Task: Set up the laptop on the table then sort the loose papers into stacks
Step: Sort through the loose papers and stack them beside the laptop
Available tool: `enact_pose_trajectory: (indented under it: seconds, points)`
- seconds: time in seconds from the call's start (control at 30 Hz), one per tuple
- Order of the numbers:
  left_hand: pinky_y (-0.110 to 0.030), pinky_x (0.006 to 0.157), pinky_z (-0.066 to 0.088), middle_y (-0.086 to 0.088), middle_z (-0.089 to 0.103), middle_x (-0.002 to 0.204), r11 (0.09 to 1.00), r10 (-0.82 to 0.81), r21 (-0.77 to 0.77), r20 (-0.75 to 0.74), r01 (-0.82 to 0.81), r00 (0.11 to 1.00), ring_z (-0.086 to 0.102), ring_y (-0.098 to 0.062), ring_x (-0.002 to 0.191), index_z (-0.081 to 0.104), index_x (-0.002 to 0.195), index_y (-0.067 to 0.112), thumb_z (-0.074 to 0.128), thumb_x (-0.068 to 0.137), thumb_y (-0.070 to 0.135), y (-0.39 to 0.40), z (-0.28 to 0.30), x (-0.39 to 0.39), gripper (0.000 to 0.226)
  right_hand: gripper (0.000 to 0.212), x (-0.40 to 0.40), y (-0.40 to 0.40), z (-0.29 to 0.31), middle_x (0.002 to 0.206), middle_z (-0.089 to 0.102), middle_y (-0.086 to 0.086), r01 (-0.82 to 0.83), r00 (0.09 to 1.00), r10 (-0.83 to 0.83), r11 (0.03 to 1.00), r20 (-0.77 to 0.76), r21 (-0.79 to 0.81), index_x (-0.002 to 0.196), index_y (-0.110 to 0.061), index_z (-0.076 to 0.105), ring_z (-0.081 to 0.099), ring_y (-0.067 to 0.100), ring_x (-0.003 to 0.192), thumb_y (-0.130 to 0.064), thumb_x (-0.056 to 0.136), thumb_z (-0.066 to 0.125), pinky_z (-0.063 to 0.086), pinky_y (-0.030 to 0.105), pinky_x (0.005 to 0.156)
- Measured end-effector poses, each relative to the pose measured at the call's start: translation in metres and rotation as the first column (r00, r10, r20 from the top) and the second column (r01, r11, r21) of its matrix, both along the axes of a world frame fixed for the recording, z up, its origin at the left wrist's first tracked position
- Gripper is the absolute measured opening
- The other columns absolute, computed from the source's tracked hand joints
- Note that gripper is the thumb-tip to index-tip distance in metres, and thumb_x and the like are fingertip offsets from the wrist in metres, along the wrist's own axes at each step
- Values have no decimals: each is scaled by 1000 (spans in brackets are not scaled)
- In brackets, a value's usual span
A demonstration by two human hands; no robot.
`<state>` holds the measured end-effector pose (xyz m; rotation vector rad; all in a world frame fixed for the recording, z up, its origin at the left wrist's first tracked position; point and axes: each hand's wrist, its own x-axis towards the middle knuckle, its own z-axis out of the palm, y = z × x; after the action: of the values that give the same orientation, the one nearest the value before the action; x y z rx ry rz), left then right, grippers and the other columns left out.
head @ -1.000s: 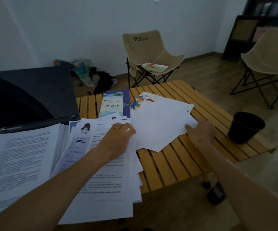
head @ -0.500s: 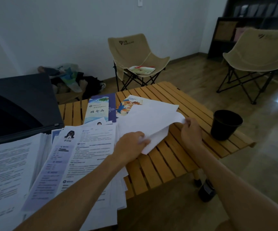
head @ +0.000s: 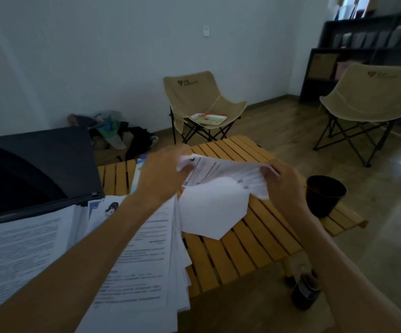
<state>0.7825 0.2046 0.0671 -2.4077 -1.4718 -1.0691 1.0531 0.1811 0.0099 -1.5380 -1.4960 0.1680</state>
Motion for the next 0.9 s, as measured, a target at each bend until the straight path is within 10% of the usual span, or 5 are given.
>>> enact_pose_trajectory:
  seconds: [0.13, 0.43, 0.57, 0.67, 0.9]
  points:
    - [-9, 69, 47, 22, 68, 84, 943, -85, -253, 442, 215, 893, 65, 4, 78, 66, 93, 23, 71, 86, 18, -3, 34, -61, 10, 20, -9, -26, 35, 77, 65, -6, -237, 970, 244, 953, 16, -186, 81, -20, 66, 61, 11, 69, -23, 98, 57, 45, 17, 57]
    - [-42, 76, 58, -14, 74, 91, 798, 252, -579, 572, 166, 781, 70, -28, 80, 73, 94, 6, 74, 85, 22, -15, 12, -154, 18, 28, -72, -41, 15, 115, 73, 13, -703, 646, 321, 603, -693, -376, 115, -4, 69, 70, 31, 105, -22, 97, 60, 57, 49, 91]
    - [-29, 58, 50, -11, 68, 86, 867, 406, -495, 639, -55, 654, 62, -23, 76, 68, 90, 8, 74, 85, 15, 5, -20, -172, 11, 24, -115, -48, -11, 113, 74, -2, -679, 731, 434, 388, -526, -624, 116, -15, 69, 71, 16, 104, -28, 99, 58, 59, 36, 89]
    - [-31, 70, 46, -9, 64, 105, 876, 405, -449, 483, -178, 776, 59, -20, 89, 64, 106, 7, 70, 87, 13, 22, -45, -173, 21, 29, -129, -47, -16, 104, 76, -5, -630, 726, 529, 255, -439, -734, 113, -18, 70, 73, 12, 91, -39, 99, 56, 58, 29, 78]
    - [-30, 76, 42, -13, 57, 127, 840, 377, -482, 188, -249, 907, 57, -29, 104, 57, 121, 17, 54, 92, 14, 50, -105, -172, 29, 36, -82, 7, -61, 109, 63, -1, 80, 981, 13, 880, 193, -469, 115, -14, 59, 60, 17, 94, -39, 90, 64, 49, 29, 69]
